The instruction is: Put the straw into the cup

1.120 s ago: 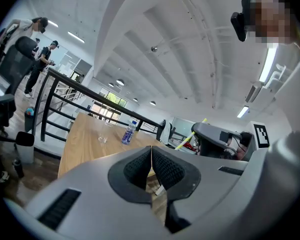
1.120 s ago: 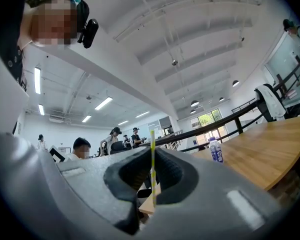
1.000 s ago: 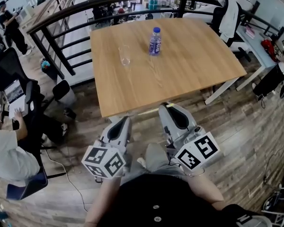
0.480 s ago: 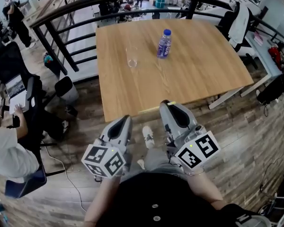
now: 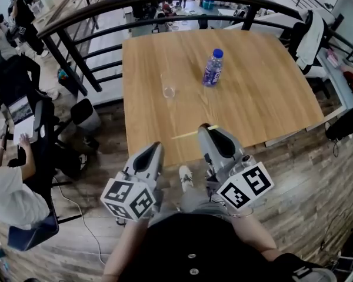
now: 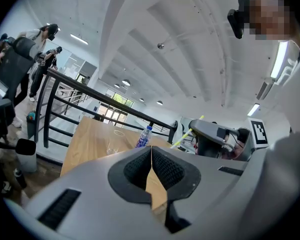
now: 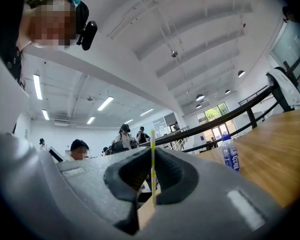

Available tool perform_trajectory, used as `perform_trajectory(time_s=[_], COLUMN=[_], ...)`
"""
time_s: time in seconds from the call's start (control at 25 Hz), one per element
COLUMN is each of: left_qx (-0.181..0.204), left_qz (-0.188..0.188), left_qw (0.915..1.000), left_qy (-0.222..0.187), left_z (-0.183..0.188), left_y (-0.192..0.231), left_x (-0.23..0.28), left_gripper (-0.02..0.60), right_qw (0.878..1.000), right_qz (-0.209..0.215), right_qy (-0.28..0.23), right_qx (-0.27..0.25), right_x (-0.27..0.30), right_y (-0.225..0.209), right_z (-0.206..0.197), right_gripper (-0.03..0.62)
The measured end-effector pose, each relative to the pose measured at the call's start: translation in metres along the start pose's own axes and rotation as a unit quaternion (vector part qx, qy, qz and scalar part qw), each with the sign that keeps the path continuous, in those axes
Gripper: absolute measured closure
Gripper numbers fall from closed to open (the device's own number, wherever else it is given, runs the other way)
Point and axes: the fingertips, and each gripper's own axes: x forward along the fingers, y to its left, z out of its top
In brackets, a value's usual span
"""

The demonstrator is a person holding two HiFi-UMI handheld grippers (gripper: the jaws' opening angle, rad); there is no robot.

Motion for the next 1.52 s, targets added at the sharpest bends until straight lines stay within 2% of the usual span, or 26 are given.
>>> perform_trajectory(time_s=[0.28,0.52,0.88,1.24,1.52], left_qx=[-0.010,-0.021,-0.039,-0.037,-0.036], left_qz=[0.027,0.054,0.096,0.101,0.103], left_qw=[0.9995,0.9978,0.9937,0.9933,0.9934], left_qy=[-0.011,-0.030,-0.042,-0.042,-0.034], left_z=[0.030,0.052,0.061,0.071,0.071], left_y=[0.023,0.046,0.077,0.085,0.089], left_x=[0.066,0.112,0.156,0.180,0.188], left_gripper=[0.561,0.561,0.561,0.561,0.561], right_qw=[1.000,0.998,0.993,0.991,0.991], right_qz=[0.024,0.061,0.104,0.122,0.119], right_qy=[0.005,0.025,0.045,0.048,0.056], right_qx=[0.001,-0.004,0.009,0.019,0.022], right_x=[0.054,0.105,0.153,0.171,0.181], right_y=[-0.057,-0.093,-0.131,-0.146,-0.158], right_z=[0.022,0.026,0.020,0.025,0.019], right_gripper=[0.580,0.580,0.580,0.580,0.580])
